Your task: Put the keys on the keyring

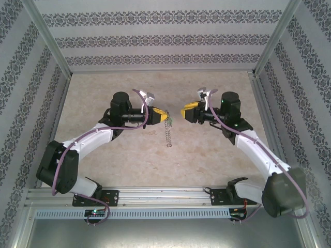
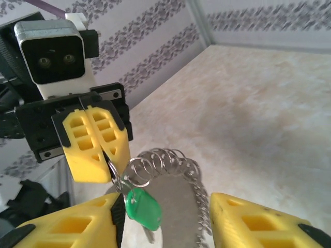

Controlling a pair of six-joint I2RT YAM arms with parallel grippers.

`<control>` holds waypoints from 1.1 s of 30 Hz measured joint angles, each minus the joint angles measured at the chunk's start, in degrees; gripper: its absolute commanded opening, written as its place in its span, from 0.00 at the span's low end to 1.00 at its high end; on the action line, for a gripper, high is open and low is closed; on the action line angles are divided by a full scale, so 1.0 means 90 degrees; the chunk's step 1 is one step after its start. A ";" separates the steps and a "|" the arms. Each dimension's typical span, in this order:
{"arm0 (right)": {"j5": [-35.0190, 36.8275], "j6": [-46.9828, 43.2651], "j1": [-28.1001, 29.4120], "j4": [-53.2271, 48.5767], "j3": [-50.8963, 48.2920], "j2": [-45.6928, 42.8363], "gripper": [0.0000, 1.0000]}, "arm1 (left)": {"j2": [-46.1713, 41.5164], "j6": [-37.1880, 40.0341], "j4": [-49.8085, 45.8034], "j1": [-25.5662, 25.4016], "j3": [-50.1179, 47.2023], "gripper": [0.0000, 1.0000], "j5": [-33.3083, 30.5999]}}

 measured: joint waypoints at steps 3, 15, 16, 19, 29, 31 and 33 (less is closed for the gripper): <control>0.0651 0.0355 0.0124 0.0464 -0.0593 -0.0525 0.55 | -0.0107 -0.0010 0.0274 0.0000 -0.0109 0.00 -0.0172; 0.2754 0.0634 0.1613 0.1192 -0.1668 -0.0930 0.57 | -0.0194 -0.0352 0.1107 0.0000 -0.0464 0.00 -0.0481; 0.2849 0.0627 0.1668 0.1236 -0.1668 -0.0862 0.57 | -0.0194 -0.0367 0.1132 0.0000 -0.0464 0.00 -0.0481; 0.3036 0.0585 0.1751 0.1350 -0.1666 -0.0590 0.57 | -0.0194 -0.0418 0.1217 0.0000 -0.0464 0.00 -0.0481; 0.3160 0.0469 0.2004 0.1498 -0.1443 -0.0102 0.57 | -0.0194 -0.0534 0.1299 0.0000 -0.0464 0.00 -0.0474; 0.3160 0.0464 0.2042 0.1542 -0.1333 -0.0036 0.57 | -0.0194 -0.0556 0.1302 0.0000 -0.0464 0.00 -0.0474; 0.3162 0.0461 0.2074 0.1576 -0.1229 0.0046 0.57 | -0.0192 -0.0580 0.1316 0.0000 -0.0464 0.00 -0.0466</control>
